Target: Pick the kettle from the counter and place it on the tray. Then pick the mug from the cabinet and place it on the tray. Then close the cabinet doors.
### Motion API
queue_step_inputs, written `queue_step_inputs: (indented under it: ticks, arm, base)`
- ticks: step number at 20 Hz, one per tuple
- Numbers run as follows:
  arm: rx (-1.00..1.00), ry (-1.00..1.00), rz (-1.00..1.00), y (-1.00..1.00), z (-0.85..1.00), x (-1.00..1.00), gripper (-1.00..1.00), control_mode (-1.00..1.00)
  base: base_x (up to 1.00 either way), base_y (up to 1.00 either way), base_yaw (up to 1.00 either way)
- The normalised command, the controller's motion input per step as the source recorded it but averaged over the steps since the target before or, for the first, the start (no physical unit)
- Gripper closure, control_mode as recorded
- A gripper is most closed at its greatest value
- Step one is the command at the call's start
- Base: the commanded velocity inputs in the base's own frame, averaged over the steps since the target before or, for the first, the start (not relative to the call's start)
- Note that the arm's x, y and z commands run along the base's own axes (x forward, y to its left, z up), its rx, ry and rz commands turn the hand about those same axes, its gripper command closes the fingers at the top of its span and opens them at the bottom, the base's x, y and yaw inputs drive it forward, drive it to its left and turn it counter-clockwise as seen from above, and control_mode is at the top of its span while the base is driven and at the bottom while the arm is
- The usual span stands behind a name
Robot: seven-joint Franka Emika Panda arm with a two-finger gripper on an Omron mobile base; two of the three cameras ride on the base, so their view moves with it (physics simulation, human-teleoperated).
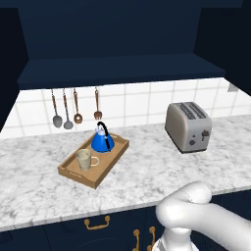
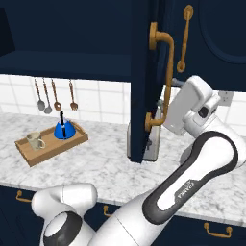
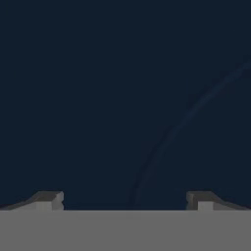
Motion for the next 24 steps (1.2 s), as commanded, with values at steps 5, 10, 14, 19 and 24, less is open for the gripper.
queue_step_inputs:
  ticks: [5, 10, 14, 19, 24]
  arm:
    - [-0.32, -0.03, -0.04, 0.58, 0.24, 0.0, -1.0, -1.0]
    - [-0.29, 0.0, -0.11, 0.96, -0.02, 0.01, -1.0, -1.0]
    - [-0.22, 0.0, -0.14, 1.0, -0.15, 0.14, -1.0, -1.0]
    - [-0.16, -0.01, -0.17, 1.0, -0.18, 0.3, -1.0, -1.0]
    - [-0.11, -0.06, -0.18, 0.89, -0.14, 0.39, -1.0, -1.0]
  base:
    - [0.0, 0.0, 0.0]
    - [0.0, 0.0, 0.0]
    - [0.0, 0.0, 0.0]
    - [0.0, 0.0, 0.0]
    - [0.0, 0.0, 0.0]
